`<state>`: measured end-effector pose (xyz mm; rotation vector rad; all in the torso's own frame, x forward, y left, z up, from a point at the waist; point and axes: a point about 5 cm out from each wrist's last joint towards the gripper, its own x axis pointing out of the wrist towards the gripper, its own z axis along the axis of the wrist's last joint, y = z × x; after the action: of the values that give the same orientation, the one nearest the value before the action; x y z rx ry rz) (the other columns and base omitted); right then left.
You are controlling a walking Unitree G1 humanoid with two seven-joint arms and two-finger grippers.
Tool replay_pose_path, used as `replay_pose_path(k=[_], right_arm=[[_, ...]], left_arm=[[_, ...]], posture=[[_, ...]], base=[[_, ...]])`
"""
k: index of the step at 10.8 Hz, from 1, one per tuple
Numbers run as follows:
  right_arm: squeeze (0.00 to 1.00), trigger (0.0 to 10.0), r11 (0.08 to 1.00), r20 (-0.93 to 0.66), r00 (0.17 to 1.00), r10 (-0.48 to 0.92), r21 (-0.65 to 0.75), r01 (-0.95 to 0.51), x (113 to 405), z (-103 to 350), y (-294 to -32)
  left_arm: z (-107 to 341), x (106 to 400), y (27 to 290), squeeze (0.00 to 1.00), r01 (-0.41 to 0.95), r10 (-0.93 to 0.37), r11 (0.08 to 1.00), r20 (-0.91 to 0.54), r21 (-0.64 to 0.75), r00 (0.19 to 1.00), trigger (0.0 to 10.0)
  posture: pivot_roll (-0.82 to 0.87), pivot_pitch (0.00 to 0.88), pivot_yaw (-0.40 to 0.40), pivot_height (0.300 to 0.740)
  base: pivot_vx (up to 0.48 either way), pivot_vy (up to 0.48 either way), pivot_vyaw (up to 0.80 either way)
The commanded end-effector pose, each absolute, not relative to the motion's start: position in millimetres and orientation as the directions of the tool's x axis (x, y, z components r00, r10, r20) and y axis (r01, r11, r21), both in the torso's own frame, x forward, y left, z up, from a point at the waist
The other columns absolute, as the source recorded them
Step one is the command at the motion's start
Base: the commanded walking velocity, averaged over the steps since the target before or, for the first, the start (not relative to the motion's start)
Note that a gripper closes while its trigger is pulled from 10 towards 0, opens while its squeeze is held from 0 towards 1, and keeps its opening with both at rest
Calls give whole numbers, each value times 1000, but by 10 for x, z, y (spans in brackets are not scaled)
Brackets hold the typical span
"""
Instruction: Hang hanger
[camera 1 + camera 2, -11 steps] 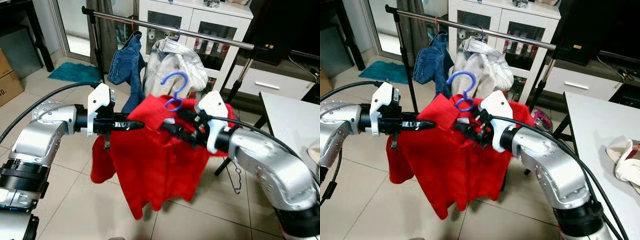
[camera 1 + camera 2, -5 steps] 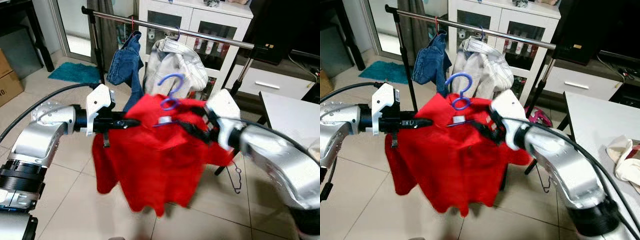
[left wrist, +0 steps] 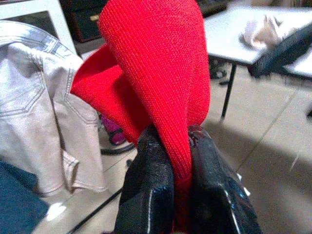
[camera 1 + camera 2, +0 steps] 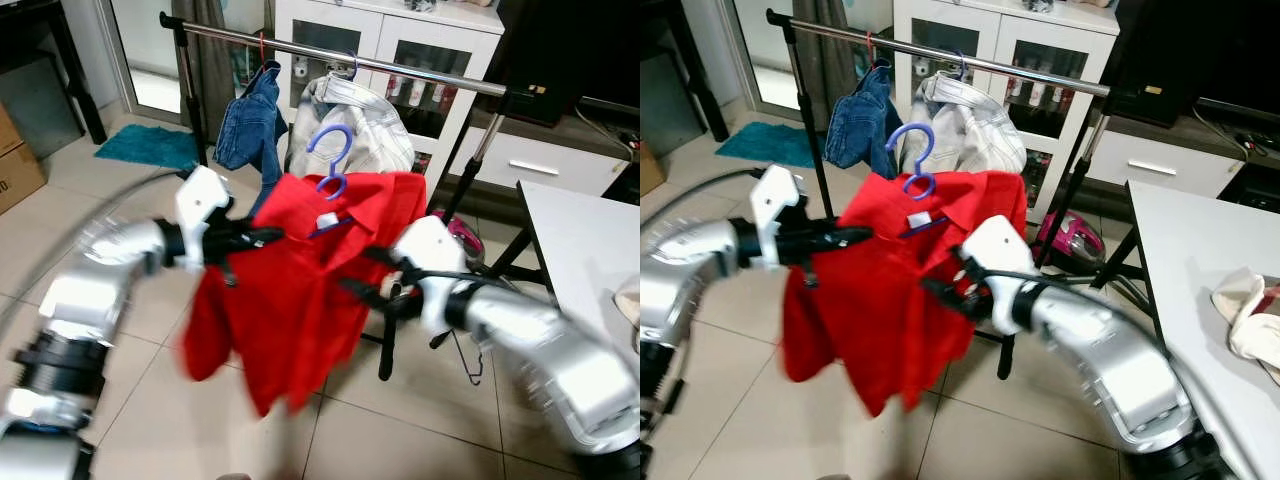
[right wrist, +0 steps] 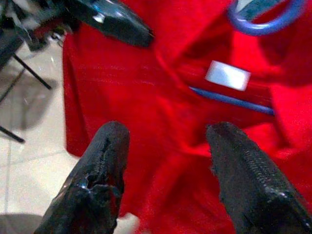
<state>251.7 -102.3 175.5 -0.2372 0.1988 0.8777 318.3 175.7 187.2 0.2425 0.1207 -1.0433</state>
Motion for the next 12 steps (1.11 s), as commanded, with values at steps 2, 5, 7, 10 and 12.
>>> replay_pose_path(k=[2, 5, 7, 10, 12], right_arm=[[0, 10000, 664, -265, 678, 685, -155, -731, 2594, 1679, -961], [0, 10000, 786, -195, 794, 575, -136, -603, 2735, 1707, -1040], [0, 10000, 910, -20, 912, 410, -65, -410, 2880, 1928, -1241], [0, 10000, 950, 1, 951, 309, -36, -309, 2938, 1926, -1388], [0, 10000, 958, 23, 958, 287, -22, -286, 2945, 1945, -1401]], left_arm=[[2016, 3084, 1531, 0, 903, -900, 420, -84, 84, 427, 0], [2030, 3000, 1488, 0, 933, -930, 360, -63, 19, 361, 0], [2026, 2965, 1552, 0, 937, -931, 350, -101, 8, 349, 0], [2043, 2941, 1584, 0, 938, -932, 347, -111, 1, 345, 0], [2048, 2933, 1609, 0, 938, -931, 347, -118, -1, 344, 0]], posture=[[67, 0, -59, 740], [65, 0, -52, 740], [63, 0, -46, 740], [63, 0, -46, 740], [66, 0, -46, 740]], base=[[0, 0, 0], [0, 0, 0], [0, 0, 0], [0, 0, 0], [0, 0, 0]])
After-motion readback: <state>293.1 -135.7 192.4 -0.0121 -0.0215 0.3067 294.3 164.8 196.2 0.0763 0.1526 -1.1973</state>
